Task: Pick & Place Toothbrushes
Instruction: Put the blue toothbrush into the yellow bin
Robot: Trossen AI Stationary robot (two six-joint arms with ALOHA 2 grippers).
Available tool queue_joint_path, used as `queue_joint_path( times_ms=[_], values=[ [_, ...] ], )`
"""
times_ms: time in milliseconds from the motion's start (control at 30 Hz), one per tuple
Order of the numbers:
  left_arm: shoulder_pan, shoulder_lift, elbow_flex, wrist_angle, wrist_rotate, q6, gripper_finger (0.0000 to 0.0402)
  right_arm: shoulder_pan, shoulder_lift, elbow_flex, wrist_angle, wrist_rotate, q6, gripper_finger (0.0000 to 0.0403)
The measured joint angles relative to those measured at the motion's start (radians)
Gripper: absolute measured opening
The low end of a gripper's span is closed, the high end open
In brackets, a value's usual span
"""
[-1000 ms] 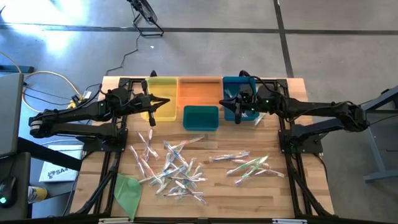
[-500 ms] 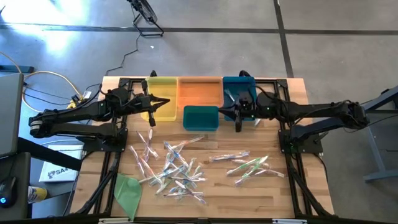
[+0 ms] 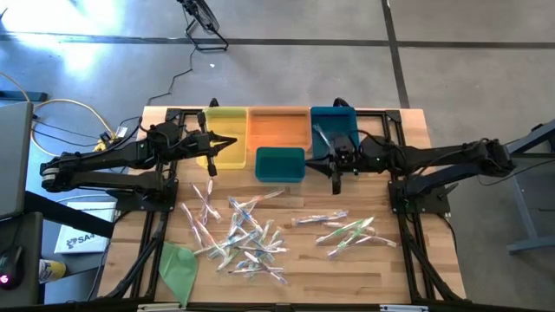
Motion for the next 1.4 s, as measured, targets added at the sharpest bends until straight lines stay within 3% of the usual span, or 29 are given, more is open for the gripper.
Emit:
queue_joint_path(
  times_ms=[467, 833, 1133, 1400],
  values=[
    [0.000, 0.000, 0.000, 0.000, 0.000, -0.003, 0.0000, 0.114, -0.018, 0.001, -0.008, 0.197, -0.103, 0.0003],
    [0.000, 0.000, 0.000, 0.001, 0.000, -0.003, 0.0000, 0.118, -0.010, 0.219, -0.400, 0.301, -0.164, 0.0003],
    [0.000, 0.000, 0.000, 0.001, 0.000, -0.003, 0.0000, 0.118, 0.023, 0.237, -0.602, 0.239, -0.055, 0.0003],
    [0.000, 0.000, 0.000, 0.001, 0.000, -0.003, 0.0000, 0.118, 0.100, 0.237, -0.770, 0.057, 0.024, 0.0003]
  ],
)
